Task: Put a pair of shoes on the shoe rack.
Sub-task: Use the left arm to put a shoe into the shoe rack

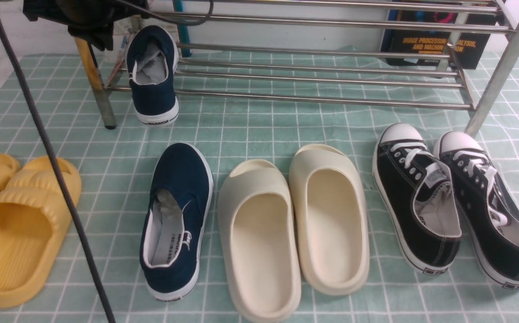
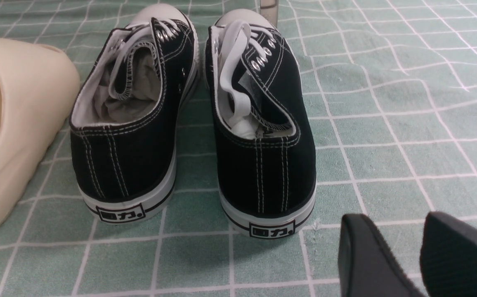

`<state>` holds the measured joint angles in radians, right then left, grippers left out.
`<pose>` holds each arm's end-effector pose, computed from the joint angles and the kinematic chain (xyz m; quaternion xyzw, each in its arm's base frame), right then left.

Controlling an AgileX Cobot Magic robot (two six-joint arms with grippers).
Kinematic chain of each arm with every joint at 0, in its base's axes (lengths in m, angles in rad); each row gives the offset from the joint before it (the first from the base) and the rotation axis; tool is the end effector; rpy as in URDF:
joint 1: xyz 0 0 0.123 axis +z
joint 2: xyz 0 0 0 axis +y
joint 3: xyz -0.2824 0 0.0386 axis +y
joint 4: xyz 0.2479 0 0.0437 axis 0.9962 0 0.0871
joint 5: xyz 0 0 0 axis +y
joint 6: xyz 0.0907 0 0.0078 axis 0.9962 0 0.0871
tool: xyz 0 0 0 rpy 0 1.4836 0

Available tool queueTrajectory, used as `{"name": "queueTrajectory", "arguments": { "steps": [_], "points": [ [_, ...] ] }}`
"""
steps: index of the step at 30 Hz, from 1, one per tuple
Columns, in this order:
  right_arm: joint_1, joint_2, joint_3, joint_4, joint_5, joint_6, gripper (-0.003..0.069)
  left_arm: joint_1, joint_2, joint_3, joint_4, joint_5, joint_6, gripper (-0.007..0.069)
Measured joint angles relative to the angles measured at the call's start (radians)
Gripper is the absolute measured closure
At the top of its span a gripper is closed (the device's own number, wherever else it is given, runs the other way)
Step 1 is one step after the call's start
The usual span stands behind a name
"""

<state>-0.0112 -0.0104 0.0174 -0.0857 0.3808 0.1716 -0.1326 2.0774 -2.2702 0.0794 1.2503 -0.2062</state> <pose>0.0523 -0.0035 0.1737 0.0509 0.8030 0.0112 0.5937 0.4539 -0.0536 0.3667 -0.0343 0.9539 -0.0107 0.2980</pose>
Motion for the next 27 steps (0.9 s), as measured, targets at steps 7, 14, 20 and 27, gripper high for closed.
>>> {"name": "queueTrajectory", "arguments": {
  "steps": [7, 14, 20, 27],
  "points": [
    [0.0, 0.0, 0.0, 0.0, 0.0, 0.0, 0.0412, -0.111, -0.144, 0.314, -0.028, -0.004, 0.041, 0.0631],
    [0.0, 0.0, 0.0, 0.0, 0.0, 0.0, 0.0412, -0.111, -0.121, 0.592, 0.002, -0.184, -0.011, 0.0633],
    [0.0, 0.0, 0.0, 0.0, 0.0, 0.0, 0.0412, -0.089, -0.095, 0.598, 0.044, -0.435, -0.11, 0.0633],
    [0.0, 0.0, 0.0, 0.0, 0.0, 0.0, 0.0412, -0.018, -0.085, 0.528, 0.039, -0.434, -0.154, 0.0629]
  ]
}}
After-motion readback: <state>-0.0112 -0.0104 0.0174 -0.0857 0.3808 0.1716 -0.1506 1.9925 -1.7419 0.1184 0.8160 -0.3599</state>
